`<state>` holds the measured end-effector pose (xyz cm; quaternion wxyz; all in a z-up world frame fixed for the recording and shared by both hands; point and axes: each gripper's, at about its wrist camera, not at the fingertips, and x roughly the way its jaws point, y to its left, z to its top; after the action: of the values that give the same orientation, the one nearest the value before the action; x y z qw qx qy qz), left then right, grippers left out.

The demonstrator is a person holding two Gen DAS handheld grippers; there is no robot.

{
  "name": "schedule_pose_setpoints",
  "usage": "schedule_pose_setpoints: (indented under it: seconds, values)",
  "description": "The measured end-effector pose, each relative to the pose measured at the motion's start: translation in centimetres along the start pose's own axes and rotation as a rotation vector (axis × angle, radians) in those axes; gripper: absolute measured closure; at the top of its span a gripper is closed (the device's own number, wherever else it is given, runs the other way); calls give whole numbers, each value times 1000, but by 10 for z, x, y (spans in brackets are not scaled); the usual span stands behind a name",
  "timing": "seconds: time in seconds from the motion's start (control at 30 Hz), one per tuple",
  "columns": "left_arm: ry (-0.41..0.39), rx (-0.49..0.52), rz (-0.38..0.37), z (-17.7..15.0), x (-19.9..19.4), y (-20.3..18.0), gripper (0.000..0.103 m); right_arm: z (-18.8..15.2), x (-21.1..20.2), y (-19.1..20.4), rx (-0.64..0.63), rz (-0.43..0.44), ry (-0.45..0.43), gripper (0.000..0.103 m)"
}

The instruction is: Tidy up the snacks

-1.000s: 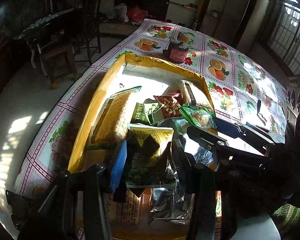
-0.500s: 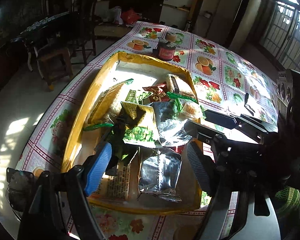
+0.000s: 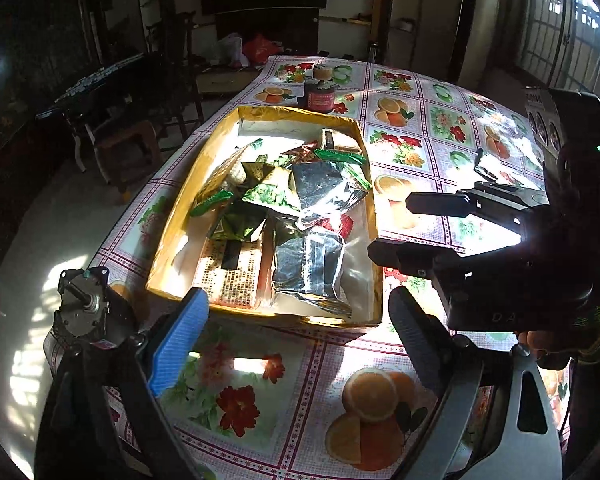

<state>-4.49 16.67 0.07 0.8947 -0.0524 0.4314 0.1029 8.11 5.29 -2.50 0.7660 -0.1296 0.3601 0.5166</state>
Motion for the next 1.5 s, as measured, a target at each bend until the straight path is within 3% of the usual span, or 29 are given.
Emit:
schedule_pose_setpoints:
  seconds: [0.27, 0.37, 0.57, 0.8, 1.5]
  values:
    - [-58, 32, 116, -21, -24, -5, 11, -15, -12, 23, -150, 51, 19, 34]
    - [-66, 56, 130, -30, -29, -12, 4, -23, -17, 29, -183, 76, 13, 32]
    - [-108, 107, 170, -48, -39, -26, 0, -34, -26, 36, -217, 105, 6, 30]
    - [-79, 60, 86, -49, -40, -19, 0, -33, -28, 38, -228, 114, 2, 30]
    - [-122, 81, 118, -50, -47, -21, 0, -32, -28, 39, -249, 127, 20, 30]
